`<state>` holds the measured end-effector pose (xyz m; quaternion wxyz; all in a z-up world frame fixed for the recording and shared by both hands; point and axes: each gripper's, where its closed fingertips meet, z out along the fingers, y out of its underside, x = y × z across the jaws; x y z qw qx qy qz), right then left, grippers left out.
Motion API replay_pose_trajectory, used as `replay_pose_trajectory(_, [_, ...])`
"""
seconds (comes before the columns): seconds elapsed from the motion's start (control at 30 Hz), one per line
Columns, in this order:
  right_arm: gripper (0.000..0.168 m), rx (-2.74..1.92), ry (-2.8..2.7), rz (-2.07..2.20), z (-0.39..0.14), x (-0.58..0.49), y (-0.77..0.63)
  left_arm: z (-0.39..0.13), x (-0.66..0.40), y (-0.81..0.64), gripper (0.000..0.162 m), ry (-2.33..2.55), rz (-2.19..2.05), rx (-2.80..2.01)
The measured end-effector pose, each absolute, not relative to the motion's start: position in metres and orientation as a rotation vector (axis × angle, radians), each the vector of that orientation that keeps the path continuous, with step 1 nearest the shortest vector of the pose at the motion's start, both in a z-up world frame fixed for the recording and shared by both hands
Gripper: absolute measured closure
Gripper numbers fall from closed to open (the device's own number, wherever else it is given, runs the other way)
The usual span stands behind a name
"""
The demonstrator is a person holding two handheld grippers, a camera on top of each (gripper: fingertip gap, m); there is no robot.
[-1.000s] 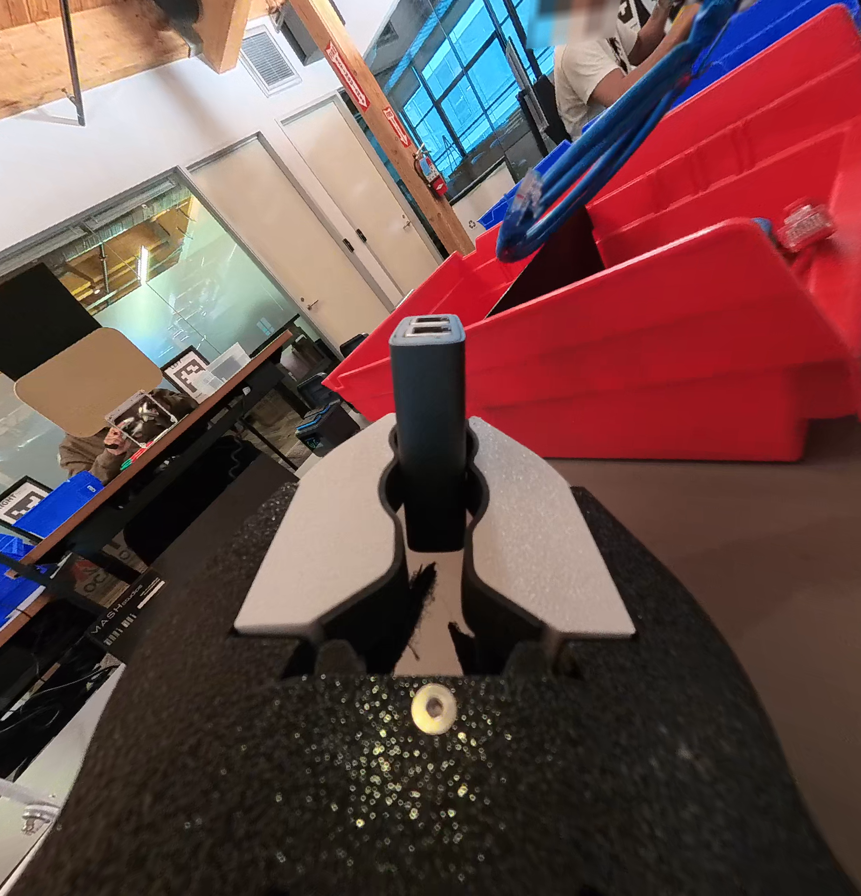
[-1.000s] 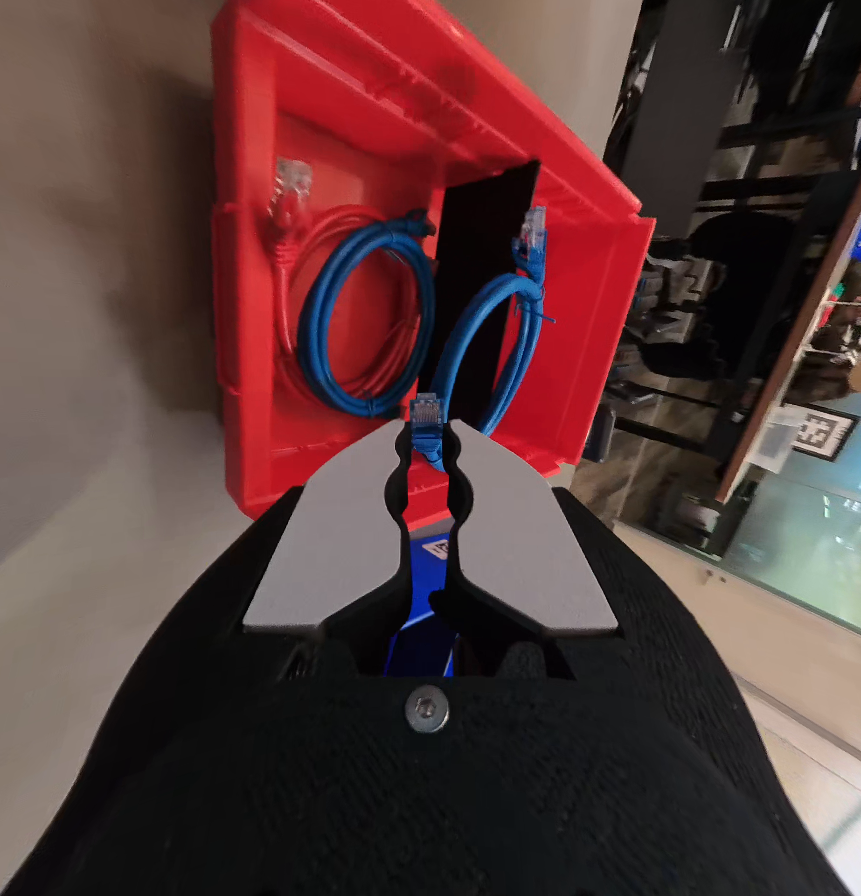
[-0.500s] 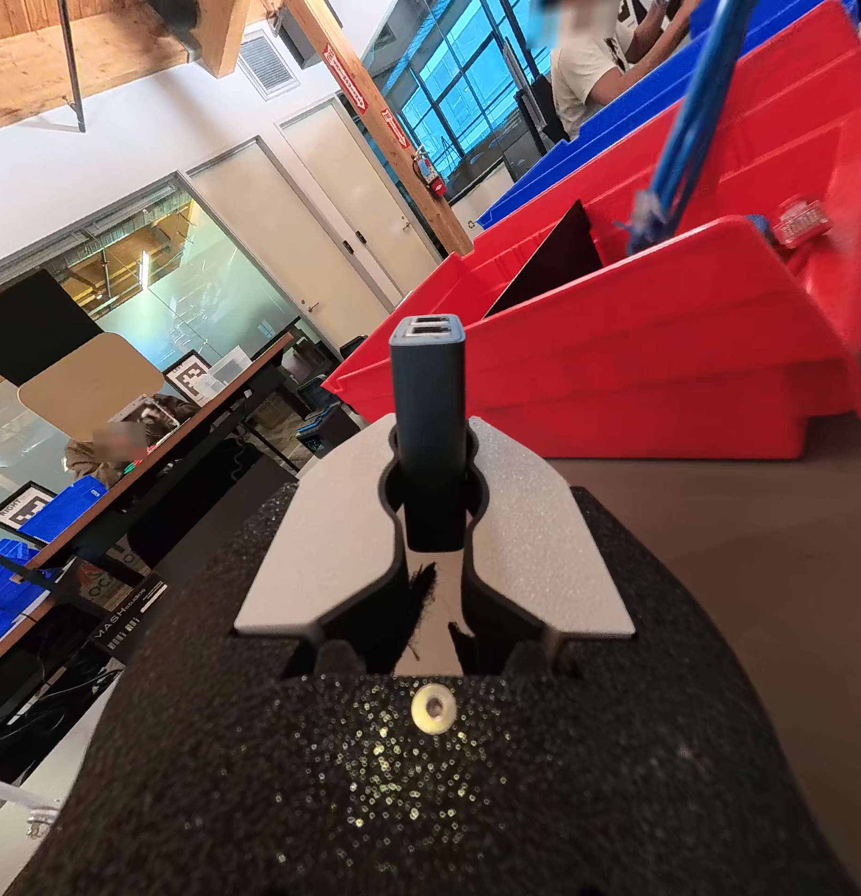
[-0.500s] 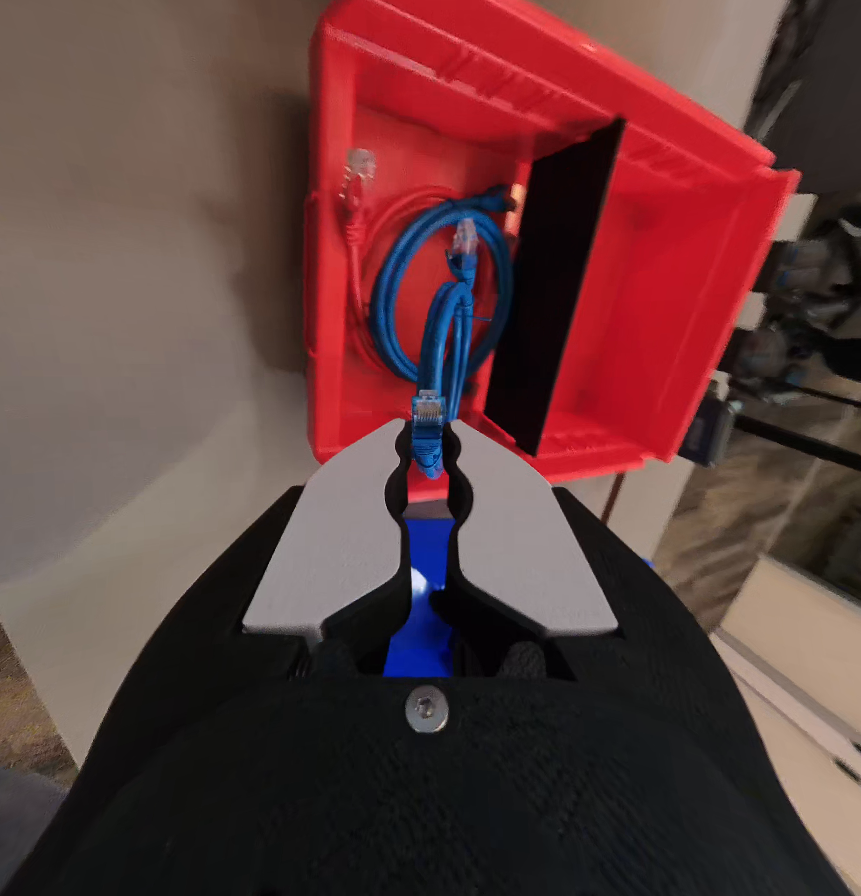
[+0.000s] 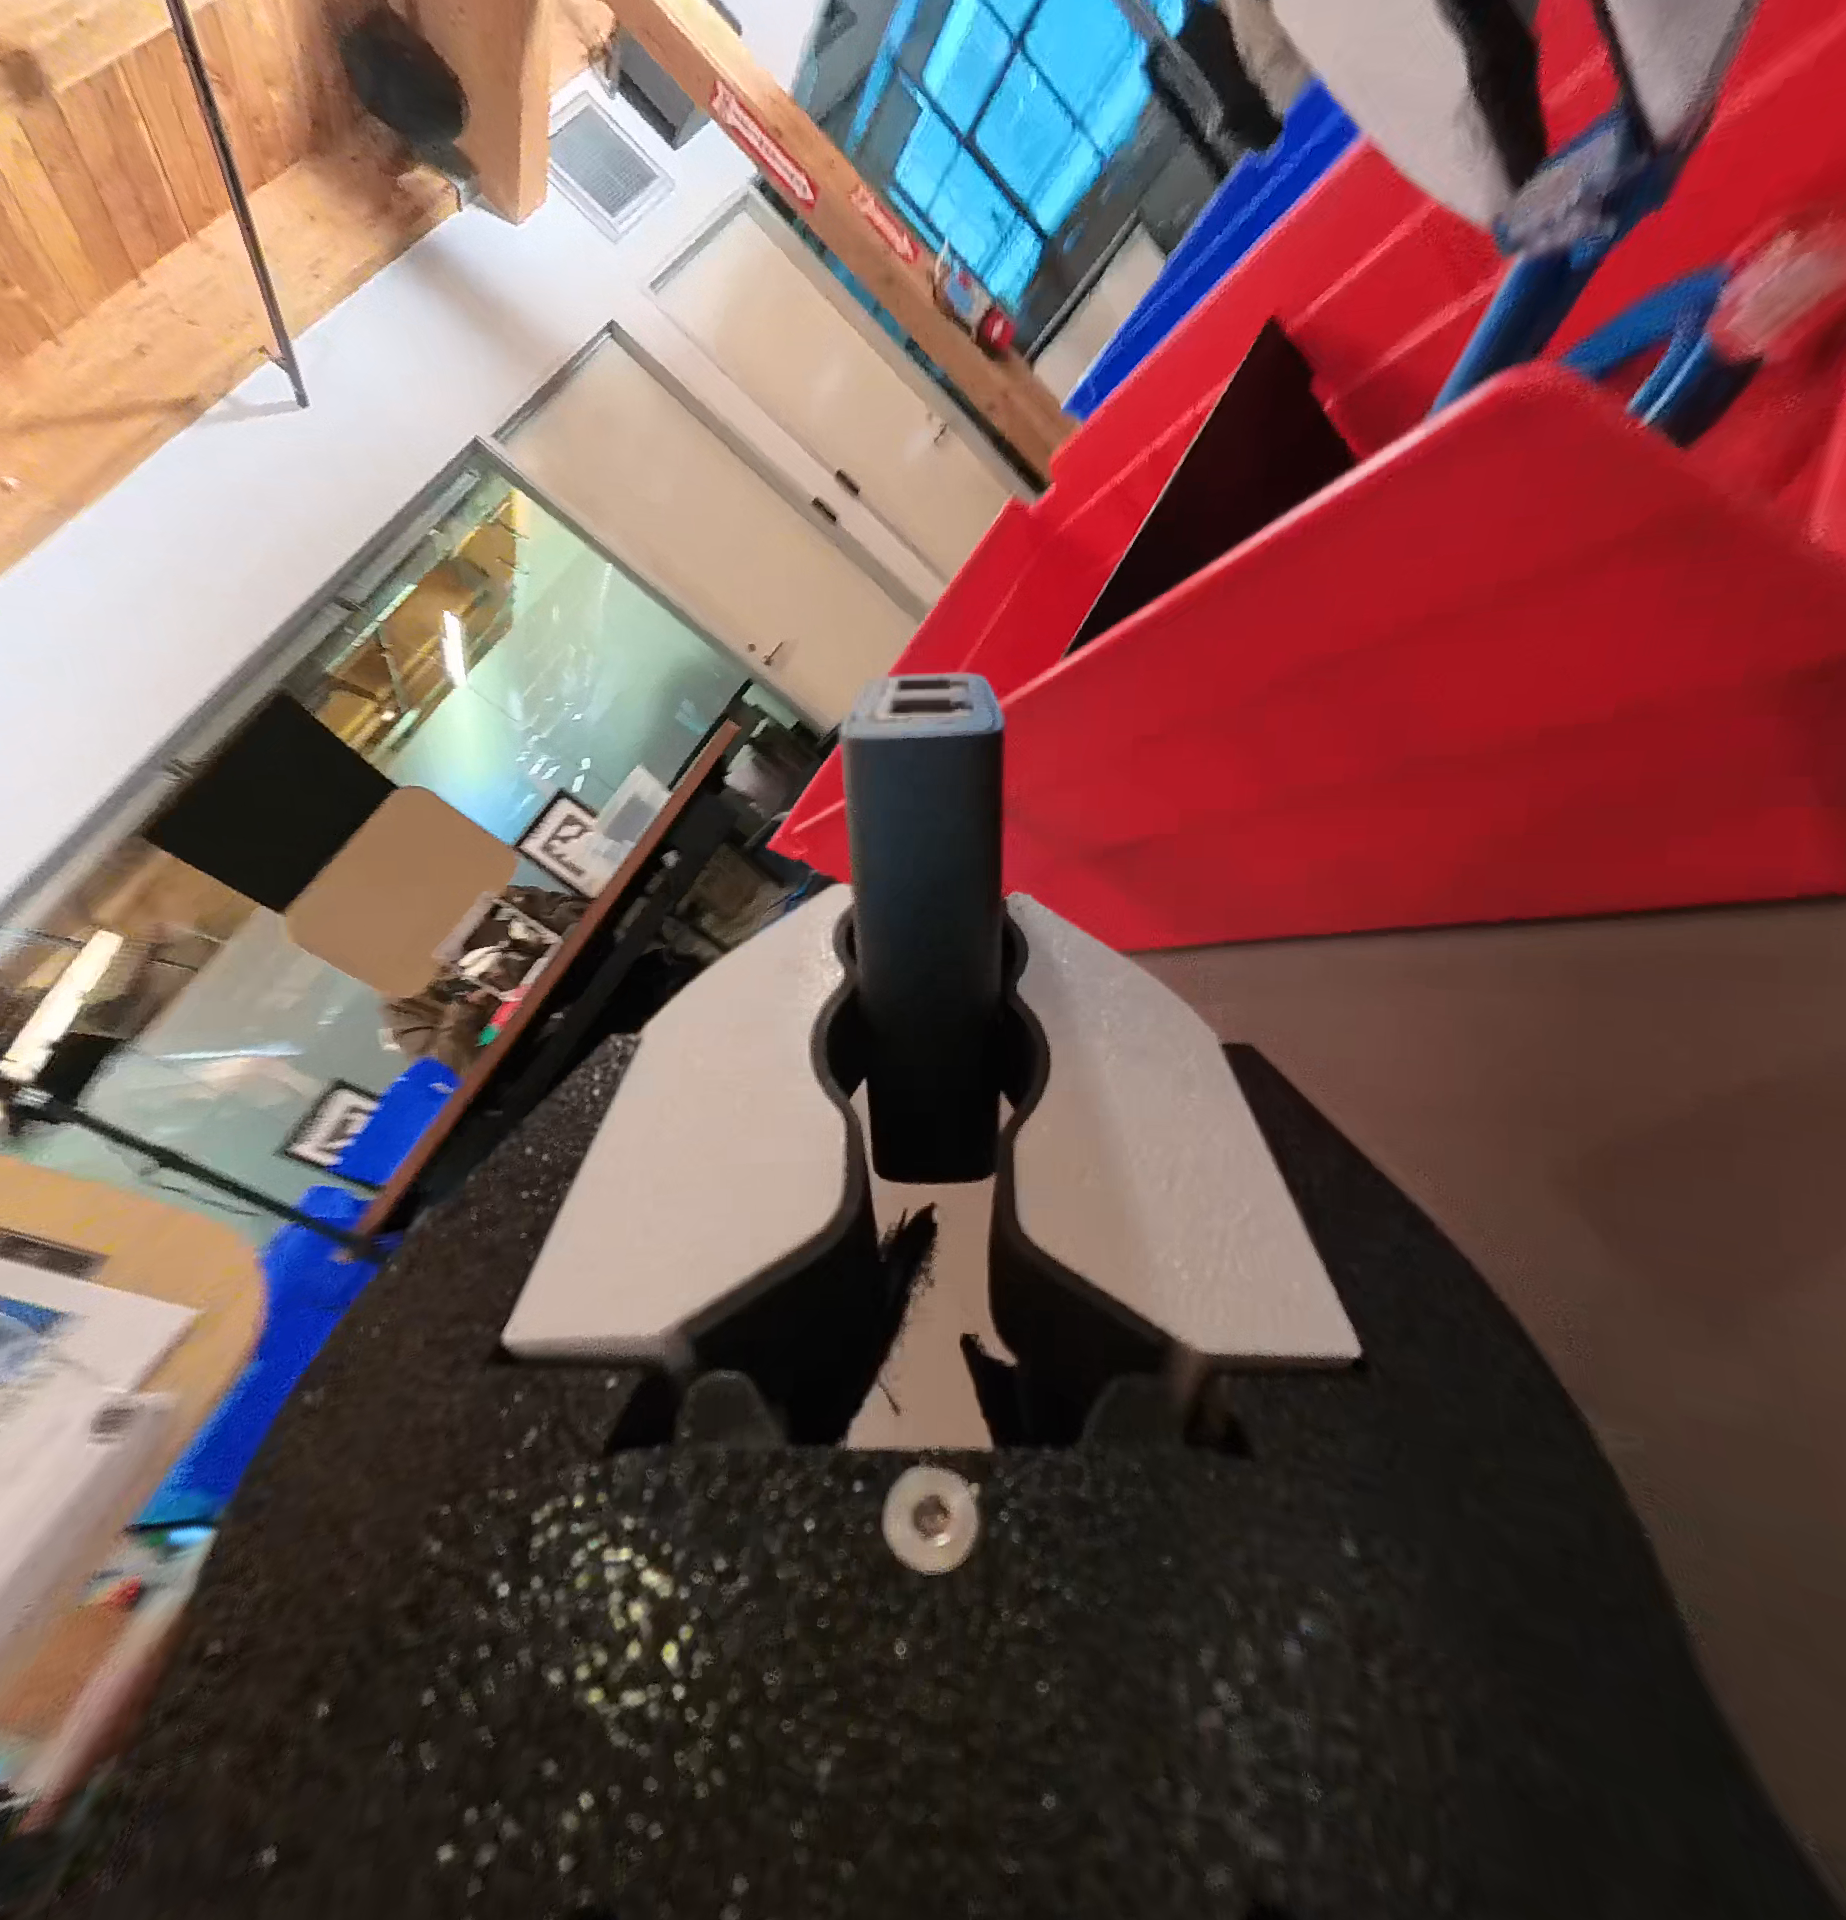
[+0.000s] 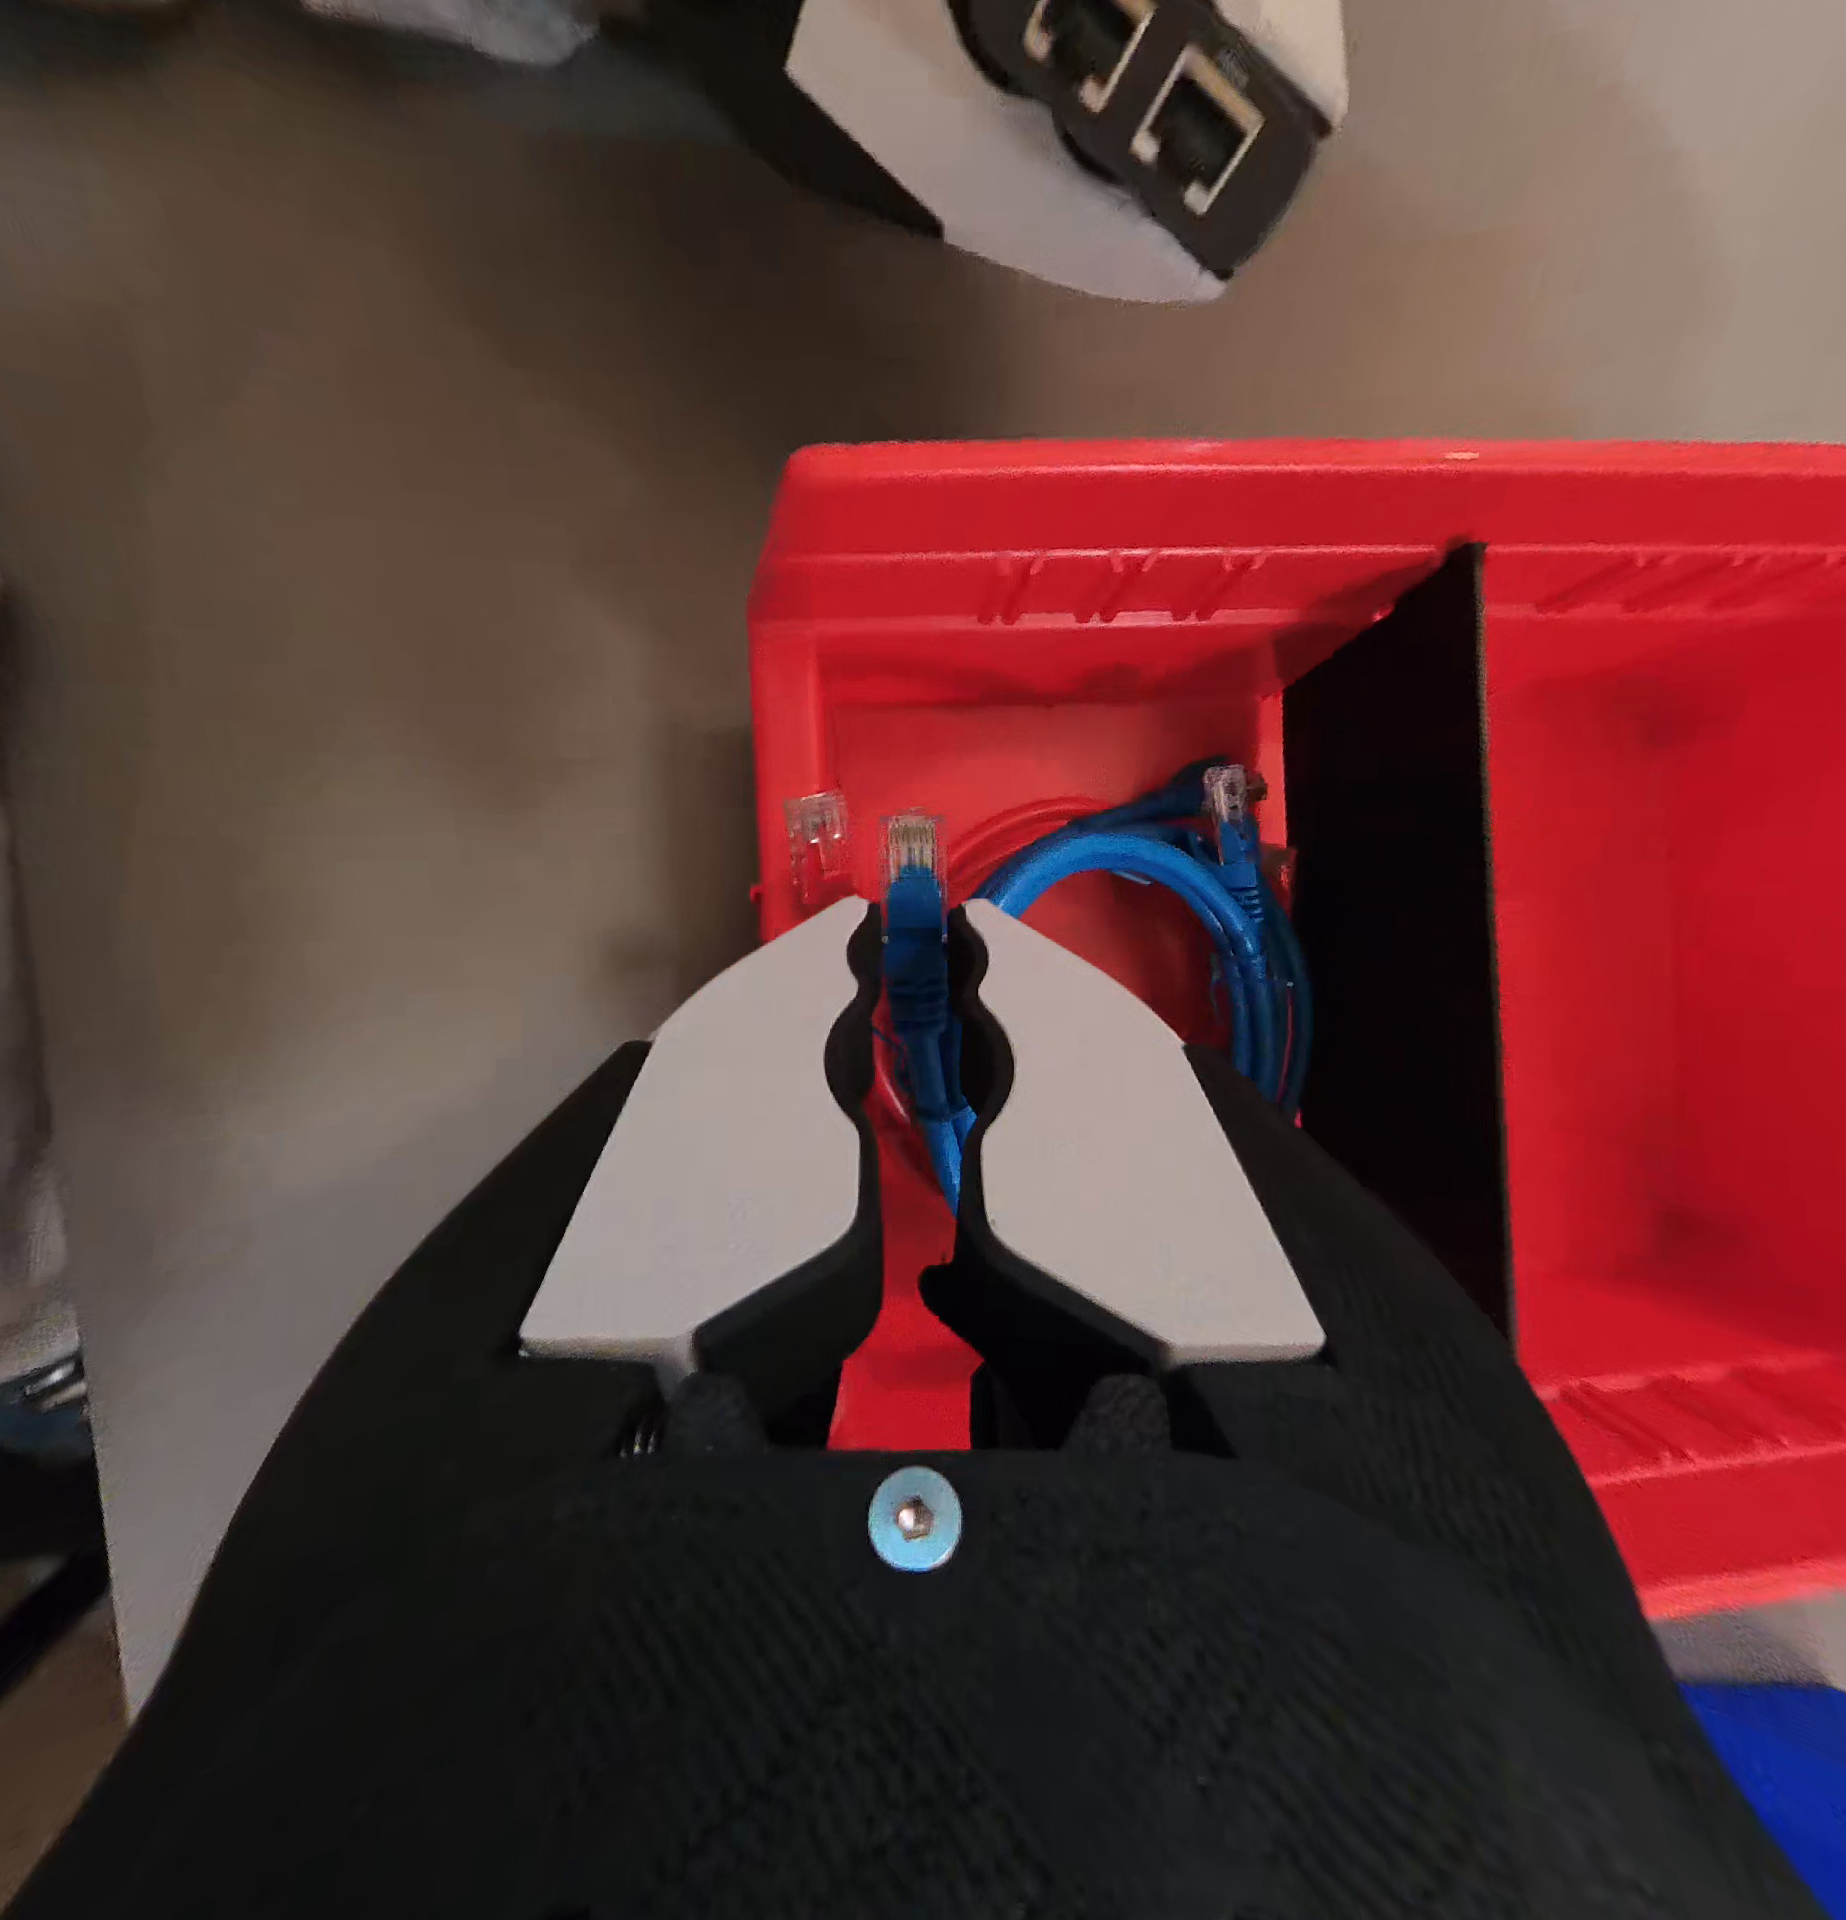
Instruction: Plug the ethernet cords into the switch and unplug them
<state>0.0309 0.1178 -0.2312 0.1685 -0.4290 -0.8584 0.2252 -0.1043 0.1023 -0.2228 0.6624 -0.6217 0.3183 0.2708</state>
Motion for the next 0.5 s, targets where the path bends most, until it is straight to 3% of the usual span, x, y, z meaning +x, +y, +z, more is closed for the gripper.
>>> replay_pose_trajectory(0.5, [0.158, -1.437, -2.008, 0.758, -0.198, 0.001, 0.115, -0.192, -0.081, 0.100, 0.141, 1.035, 1.237, -1.267])
